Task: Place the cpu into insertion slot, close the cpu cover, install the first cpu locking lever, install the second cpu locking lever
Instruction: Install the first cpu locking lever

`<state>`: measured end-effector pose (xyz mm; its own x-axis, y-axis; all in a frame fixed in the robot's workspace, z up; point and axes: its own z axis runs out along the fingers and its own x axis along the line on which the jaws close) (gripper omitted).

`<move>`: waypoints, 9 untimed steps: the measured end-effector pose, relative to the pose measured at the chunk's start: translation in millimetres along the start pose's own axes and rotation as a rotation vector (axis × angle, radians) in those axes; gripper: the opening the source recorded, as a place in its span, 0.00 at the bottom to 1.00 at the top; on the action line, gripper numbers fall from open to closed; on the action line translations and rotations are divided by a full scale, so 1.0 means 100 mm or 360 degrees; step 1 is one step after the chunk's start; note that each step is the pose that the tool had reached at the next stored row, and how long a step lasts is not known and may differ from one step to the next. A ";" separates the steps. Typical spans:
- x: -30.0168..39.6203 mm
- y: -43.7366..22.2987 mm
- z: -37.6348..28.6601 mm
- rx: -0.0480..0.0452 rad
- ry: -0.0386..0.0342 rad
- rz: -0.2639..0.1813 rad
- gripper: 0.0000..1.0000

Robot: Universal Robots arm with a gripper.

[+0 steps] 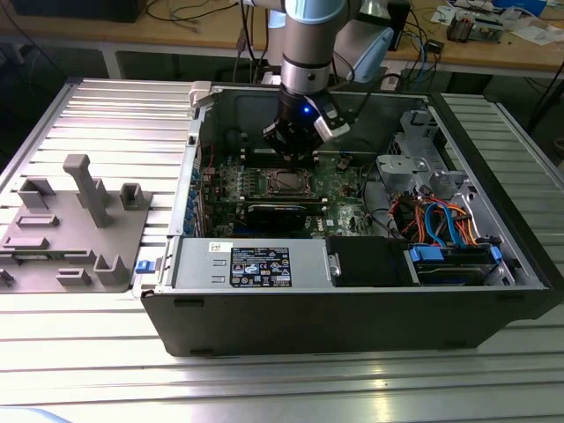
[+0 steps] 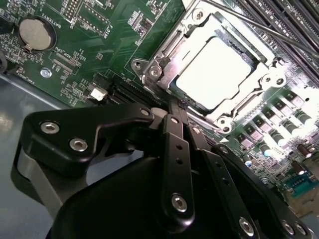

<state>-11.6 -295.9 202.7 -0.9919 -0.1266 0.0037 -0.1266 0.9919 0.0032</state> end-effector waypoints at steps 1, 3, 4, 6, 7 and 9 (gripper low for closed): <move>-0.005 -0.001 0.003 0.0001 0.0000 0.0000 0.11; -0.016 -0.001 0.010 0.0003 0.0000 0.0000 0.11; -0.022 -0.002 0.012 0.0004 0.0001 0.0000 0.11; -0.037 -0.004 0.013 0.0005 0.0001 0.0000 0.11; -0.050 -0.005 0.013 0.0005 0.0001 0.0000 0.11; -0.069 -0.003 0.014 0.0005 0.0001 0.0000 0.11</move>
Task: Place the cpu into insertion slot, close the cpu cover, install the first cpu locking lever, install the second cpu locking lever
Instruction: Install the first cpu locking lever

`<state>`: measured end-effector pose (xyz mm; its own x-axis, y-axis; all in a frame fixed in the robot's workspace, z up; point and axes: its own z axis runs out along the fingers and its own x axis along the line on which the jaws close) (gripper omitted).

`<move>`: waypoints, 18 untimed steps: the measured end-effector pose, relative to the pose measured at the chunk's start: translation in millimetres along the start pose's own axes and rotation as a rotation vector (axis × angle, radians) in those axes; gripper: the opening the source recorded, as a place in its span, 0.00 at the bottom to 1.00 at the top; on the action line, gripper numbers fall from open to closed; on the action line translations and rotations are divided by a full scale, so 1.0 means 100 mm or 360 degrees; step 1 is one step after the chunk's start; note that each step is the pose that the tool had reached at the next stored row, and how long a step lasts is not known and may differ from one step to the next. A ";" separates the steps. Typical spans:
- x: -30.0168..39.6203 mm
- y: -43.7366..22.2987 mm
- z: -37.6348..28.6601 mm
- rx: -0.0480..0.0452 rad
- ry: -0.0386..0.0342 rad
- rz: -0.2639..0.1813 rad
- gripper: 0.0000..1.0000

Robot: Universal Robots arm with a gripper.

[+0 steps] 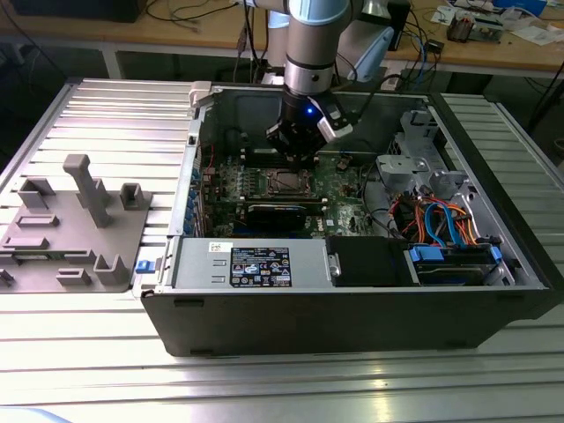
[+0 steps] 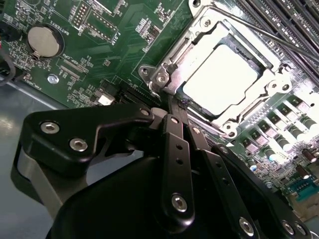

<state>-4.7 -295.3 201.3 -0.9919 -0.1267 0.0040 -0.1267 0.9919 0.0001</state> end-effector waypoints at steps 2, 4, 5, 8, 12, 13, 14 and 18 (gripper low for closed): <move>-0.006 0.009 -0.007 0.0003 0.0000 0.0000 0.11; -0.006 0.009 -0.026 0.0005 0.0000 0.0000 0.11; -0.005 0.008 -0.037 0.0006 0.0001 0.0000 0.11; -0.005 0.008 -0.059 0.0006 0.0001 0.0000 0.11; -0.004 -0.004 -0.069 0.0006 0.0001 0.0000 0.11; -0.003 -0.010 -0.069 0.0006 0.0001 0.0000 0.11; -0.001 -0.018 -0.069 0.0006 0.0001 0.0000 0.11; 0.003 -0.054 -0.069 0.0006 0.0001 0.0000 0.11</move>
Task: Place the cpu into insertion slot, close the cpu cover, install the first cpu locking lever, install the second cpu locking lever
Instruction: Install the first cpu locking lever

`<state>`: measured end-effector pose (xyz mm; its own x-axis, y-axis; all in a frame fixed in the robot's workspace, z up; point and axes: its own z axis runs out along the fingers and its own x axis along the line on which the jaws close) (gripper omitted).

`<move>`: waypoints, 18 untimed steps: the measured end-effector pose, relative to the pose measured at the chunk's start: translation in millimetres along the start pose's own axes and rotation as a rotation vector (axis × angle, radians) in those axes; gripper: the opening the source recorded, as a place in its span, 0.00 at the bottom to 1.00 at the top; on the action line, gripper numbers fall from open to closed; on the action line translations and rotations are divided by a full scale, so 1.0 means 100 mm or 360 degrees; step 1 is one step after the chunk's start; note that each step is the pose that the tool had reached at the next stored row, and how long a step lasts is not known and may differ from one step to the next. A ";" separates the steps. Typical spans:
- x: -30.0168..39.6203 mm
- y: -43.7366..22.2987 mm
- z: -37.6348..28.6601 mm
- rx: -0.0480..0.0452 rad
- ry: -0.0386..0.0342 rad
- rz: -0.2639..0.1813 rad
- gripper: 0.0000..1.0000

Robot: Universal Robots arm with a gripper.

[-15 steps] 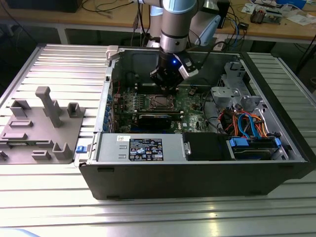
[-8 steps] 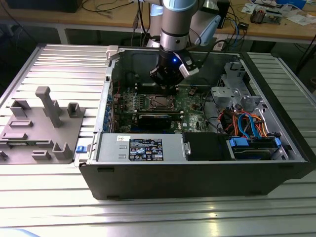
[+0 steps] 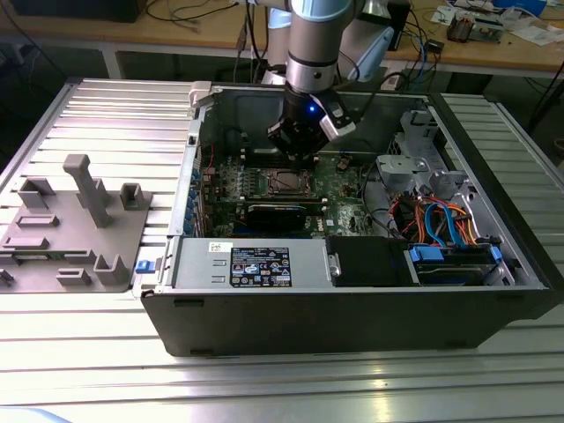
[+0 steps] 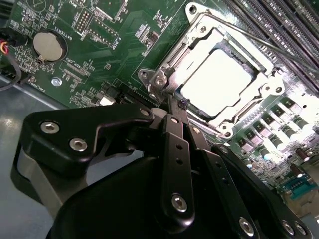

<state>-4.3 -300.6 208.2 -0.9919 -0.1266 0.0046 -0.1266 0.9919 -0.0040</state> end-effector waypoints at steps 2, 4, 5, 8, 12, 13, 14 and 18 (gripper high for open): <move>0.002 -0.019 0.000 0.0000 0.0000 0.0000 0.11; 0.003 -0.037 0.000 0.0000 0.0000 0.0000 0.11; 0.004 -0.047 0.000 0.0000 0.0000 0.0000 0.11; 0.007 -0.075 0.000 0.0000 0.0000 0.0000 0.11; 0.011 -0.110 0.001 0.0005 0.0001 0.0000 0.11; 0.012 -0.119 0.001 0.0006 0.0001 0.0000 0.11; 0.014 -0.132 0.001 0.0007 0.0001 0.0000 0.11; 0.020 -0.178 0.001 0.0013 0.0002 0.0000 0.11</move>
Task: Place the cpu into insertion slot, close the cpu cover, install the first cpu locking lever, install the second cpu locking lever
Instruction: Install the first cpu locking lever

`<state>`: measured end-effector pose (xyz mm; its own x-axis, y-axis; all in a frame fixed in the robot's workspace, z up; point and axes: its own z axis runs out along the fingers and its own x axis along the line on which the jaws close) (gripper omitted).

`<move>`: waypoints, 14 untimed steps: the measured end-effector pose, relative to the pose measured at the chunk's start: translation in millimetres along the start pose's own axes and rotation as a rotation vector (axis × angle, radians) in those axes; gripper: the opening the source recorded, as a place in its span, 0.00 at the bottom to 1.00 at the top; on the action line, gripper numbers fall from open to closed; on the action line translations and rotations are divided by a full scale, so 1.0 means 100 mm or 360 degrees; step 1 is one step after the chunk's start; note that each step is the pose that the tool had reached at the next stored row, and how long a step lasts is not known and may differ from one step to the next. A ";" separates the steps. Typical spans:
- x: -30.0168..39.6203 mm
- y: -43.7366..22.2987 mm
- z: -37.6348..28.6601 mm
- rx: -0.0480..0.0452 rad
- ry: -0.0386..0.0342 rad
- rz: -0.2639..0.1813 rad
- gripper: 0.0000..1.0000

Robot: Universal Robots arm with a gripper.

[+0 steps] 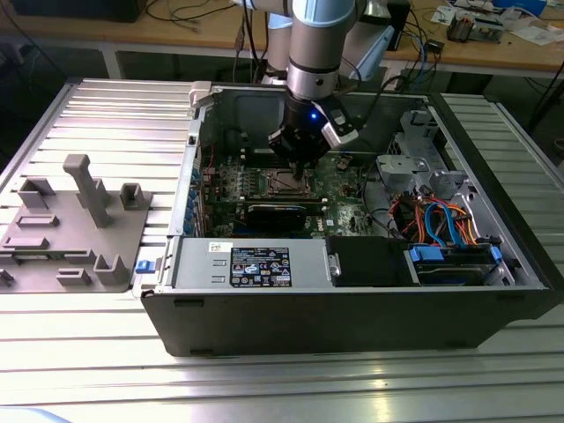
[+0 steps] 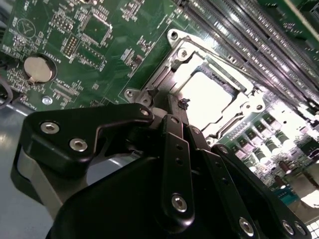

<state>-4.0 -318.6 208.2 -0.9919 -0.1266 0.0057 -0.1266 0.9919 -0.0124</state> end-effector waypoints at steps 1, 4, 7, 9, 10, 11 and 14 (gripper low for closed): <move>0.002 -0.014 0.000 0.0003 0.0000 0.0000 0.11; 0.007 -0.057 0.000 0.0006 0.0001 0.0000 0.11; 0.010 -0.079 0.000 0.0009 0.0001 0.0000 0.11; 0.012 -0.084 -0.006 0.0011 0.0002 0.0000 0.11; 0.011 -0.086 -0.012 0.0012 0.0002 0.0000 0.11; 0.011 -0.086 -0.020 0.0012 0.0002 0.0000 0.11; 0.012 -0.088 -0.080 0.0013 0.0002 0.0000 0.11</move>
<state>-4.0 -327.3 216.3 -0.9919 -0.1265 0.0067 -0.1266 0.9917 -0.0204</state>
